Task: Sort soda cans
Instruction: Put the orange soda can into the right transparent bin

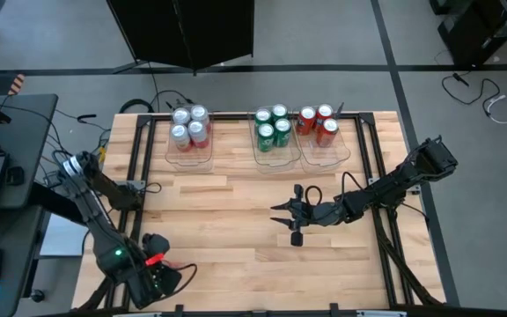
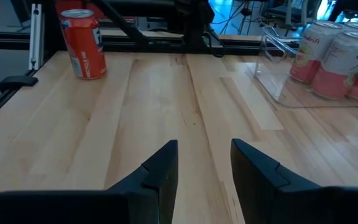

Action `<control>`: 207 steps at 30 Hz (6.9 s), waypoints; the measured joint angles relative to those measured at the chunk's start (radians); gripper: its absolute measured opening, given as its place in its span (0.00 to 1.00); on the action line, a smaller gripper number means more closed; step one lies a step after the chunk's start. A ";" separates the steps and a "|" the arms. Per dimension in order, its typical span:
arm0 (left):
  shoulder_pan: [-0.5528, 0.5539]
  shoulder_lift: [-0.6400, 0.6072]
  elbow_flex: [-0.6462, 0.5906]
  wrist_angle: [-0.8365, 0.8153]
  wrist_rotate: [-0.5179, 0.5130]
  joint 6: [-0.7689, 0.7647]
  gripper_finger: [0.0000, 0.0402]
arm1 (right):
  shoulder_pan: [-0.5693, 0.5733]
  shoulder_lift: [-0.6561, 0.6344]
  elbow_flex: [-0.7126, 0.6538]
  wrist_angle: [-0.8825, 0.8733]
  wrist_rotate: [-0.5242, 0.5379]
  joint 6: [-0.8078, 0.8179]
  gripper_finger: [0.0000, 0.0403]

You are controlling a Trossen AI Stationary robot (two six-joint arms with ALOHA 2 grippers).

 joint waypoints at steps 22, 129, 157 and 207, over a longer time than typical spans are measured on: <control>0.009 0.005 -0.100 0.102 0.109 0.033 0.74 | 0.000 0.000 0.000 0.002 -0.001 0.001 0.33; 0.525 -0.294 -0.166 0.160 -0.681 1.238 0.01 | -0.013 0.326 0.436 0.025 -0.045 -0.047 0.42; 0.483 -0.469 -0.394 0.276 -0.748 1.259 0.01 | -0.132 0.590 1.000 -0.809 -0.191 0.088 0.80; 0.483 -0.469 -0.394 0.336 -0.741 1.310 0.01 | -0.649 -0.084 0.242 -0.938 0.426 0.623 0.71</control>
